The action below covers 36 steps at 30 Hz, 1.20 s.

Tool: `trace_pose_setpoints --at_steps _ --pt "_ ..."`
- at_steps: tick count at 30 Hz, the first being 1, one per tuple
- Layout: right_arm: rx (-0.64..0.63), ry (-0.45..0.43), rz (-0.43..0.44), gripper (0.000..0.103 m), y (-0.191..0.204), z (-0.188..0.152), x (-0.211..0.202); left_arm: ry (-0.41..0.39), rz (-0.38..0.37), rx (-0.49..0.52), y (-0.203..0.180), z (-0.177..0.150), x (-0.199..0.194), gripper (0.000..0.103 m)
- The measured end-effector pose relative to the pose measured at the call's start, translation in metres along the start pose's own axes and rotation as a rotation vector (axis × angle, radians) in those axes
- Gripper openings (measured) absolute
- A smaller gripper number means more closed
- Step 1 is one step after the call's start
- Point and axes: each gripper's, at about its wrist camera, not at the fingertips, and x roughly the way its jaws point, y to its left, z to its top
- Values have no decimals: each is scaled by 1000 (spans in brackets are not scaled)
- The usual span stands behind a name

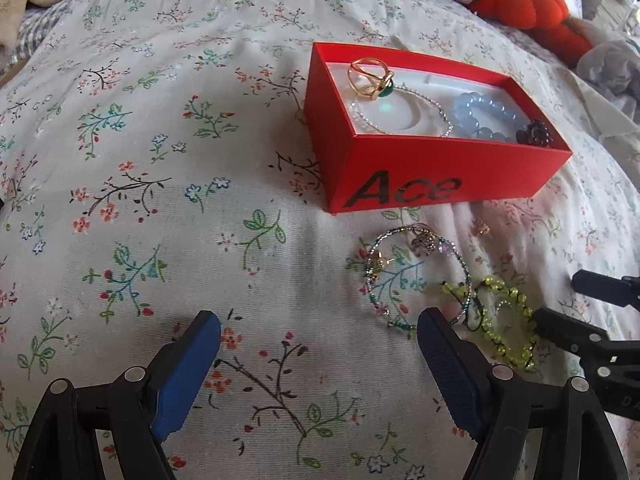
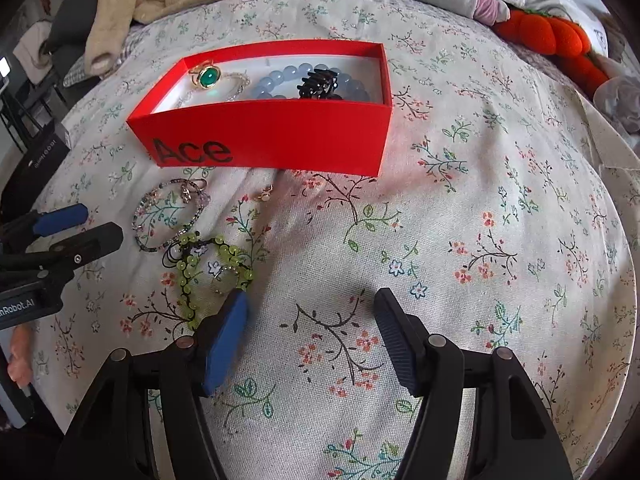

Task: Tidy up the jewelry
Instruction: 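Move both open tools back over the remaining bracelets, then grasp the seed-bead bracelet with the left tool while the right tool grasps the green bead bracelet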

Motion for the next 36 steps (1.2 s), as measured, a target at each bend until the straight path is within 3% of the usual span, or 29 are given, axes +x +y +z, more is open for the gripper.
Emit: trace_pose_setpoints --at_steps 8,12,16,19,21,23,25,33,36 --pt "-47 14 -28 72 2 -3 2 14 63 72 -20 0 14 81" --pt "-30 25 -6 73 -3 -5 1 18 95 115 -25 -3 15 67" --pt "19 16 43 72 -9 -6 -9 28 80 80 -21 -3 11 46" --pt "35 0 88 72 -6 -6 -14 34 73 61 -19 -2 10 36" --pt "26 -7 104 68 0 -6 -16 41 68 56 -18 -2 9 32" --pt "18 -6 122 54 6 -5 -15 49 66 59 -19 -4 8 29" --pt "9 5 132 48 12 -3 -11 51 65 63 -18 -7 6 26" --pt "-83 26 27 46 31 -7 -2 83 52 85 -16 -11 2 24" --pt "-125 24 -19 40 40 -9 -1 96 45 90 -16 -11 0 24"
